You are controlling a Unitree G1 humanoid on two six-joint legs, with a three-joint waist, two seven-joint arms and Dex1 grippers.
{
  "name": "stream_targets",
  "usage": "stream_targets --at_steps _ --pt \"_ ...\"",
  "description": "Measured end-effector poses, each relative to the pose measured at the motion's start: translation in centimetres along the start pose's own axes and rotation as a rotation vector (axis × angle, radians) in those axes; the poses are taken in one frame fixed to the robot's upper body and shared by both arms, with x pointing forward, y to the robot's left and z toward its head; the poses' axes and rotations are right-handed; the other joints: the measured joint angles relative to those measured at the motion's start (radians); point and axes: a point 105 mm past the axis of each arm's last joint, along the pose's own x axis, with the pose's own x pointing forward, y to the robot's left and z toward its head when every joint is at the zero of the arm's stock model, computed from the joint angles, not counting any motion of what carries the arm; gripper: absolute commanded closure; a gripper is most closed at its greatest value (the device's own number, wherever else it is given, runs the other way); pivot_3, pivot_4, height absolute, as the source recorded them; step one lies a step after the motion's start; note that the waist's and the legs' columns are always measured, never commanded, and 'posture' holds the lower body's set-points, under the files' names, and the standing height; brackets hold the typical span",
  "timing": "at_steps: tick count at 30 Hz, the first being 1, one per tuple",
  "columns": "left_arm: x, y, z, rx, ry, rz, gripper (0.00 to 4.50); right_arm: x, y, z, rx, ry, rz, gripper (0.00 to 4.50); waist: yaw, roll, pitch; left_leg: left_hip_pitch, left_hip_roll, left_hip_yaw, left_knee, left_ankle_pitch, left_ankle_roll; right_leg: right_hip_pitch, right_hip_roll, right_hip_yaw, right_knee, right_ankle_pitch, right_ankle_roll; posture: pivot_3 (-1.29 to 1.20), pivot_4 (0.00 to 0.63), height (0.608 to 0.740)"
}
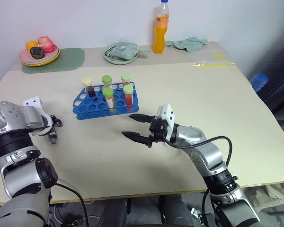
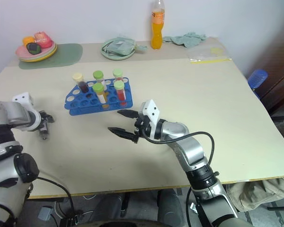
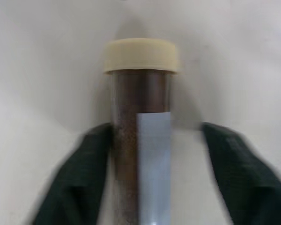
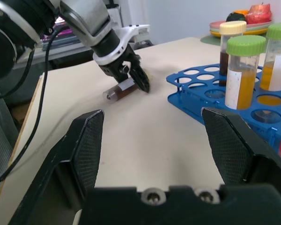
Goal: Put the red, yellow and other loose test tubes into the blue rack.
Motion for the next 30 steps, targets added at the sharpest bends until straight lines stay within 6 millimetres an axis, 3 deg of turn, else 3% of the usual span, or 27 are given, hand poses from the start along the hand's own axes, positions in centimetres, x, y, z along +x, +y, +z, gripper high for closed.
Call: stream_targets --at_steps 2,9,11,13,16,23,27,30 --pt "0.0 0.2 0.0 -0.019 0.001 0.009 3.71 0.0 0.0 0.0 0.001 -0.002 0.0 0.84 0.0 0.0 0.0 0.0 0.0 0.0 0.0 0.0 0.0 0.0 0.0 0.0 0.0 0.0 0.0 0.0 0.15 0.74" --pt "-0.9 -0.6 0.0 -0.158 -0.142 -0.007 3.72 0.1 0.0 0.0 0.001 -0.003 -0.003 0.84 0.001 -0.002 0.0 -0.001 0.0 0.0 0.0 0.001 -0.002 0.0 0.0 0.0 0.0 0.0 0.0 0.0 0.15 0.74" --pt "-2.4 0.9 1.9 -0.093 -0.43 0.039 3.72 -0.1 -0.2 0.1 -0.006 -0.003 -0.013 0.84 -0.013 -0.002 0.0 -0.001 0.002 0.004 -0.001 0.002 -0.007 -0.003 0.001 0.003 0.0 0.0 0.0 0.0 0.15 0.74" --pt "-5.0 1.2 3.5 0.041 -0.697 0.067 3.72 -0.6 -0.7 0.1 -0.014 0.005 -0.038 0.84 -0.017 -0.002 0.0 -0.001 0.002 0.004 -0.003 0.002 -0.008 -0.003 0.001 0.003 -0.001 0.0 -0.001 0.0 0.15 0.74" --pt "-8.5 -1.6 3.6 0.164 -0.991 -0.023 3.72 -0.7 -0.9 0.2 -0.016 0.002 -0.047 0.84 -0.001 -0.001 0.0 0.0 0.002 0.005 -0.002 0.001 -0.005 -0.002 0.0 0.003 -0.003 0.0 -0.001 0.0 0.15 0.74" --pt "-10.7 -9.3 -0.1 0.291 -1.298 -0.33 3.72 -0.4 -0.5 0.0 0.006 0.004 -0.024 0.84 0.009 -0.001 0.0 -0.001 0.001 0.006 0.0 -0.002 0.0 0.001 0.0 0.002 -0.004 0.0 -0.001 0.0 0.15 0.74" --pt "-9.7 -11.8 -1.2 0.359 -1.383 -0.347 3.72 -0.3 -0.3 0.1 0.008 0.001 -0.016 0.84 0.001 -0.001 0.0 0.0 0.001 0.007 0.0 -0.002 0.0 0.0 0.001 0.002 -0.003 0.0 -0.001 0.0 0.15 0.74" --pt "-8.1 -12.6 -1.7 0.374 -1.41 -0.318 3.72 -0.2 -0.3 0.1 0.008 0.001 -0.015 0.84 0.002 -0.001 0.0 0.0 0.001 0.007 0.0 -0.002 0.0 0.0 0.001 0.002 -0.003 0.0 -0.001 0.0 0.15 0.74"
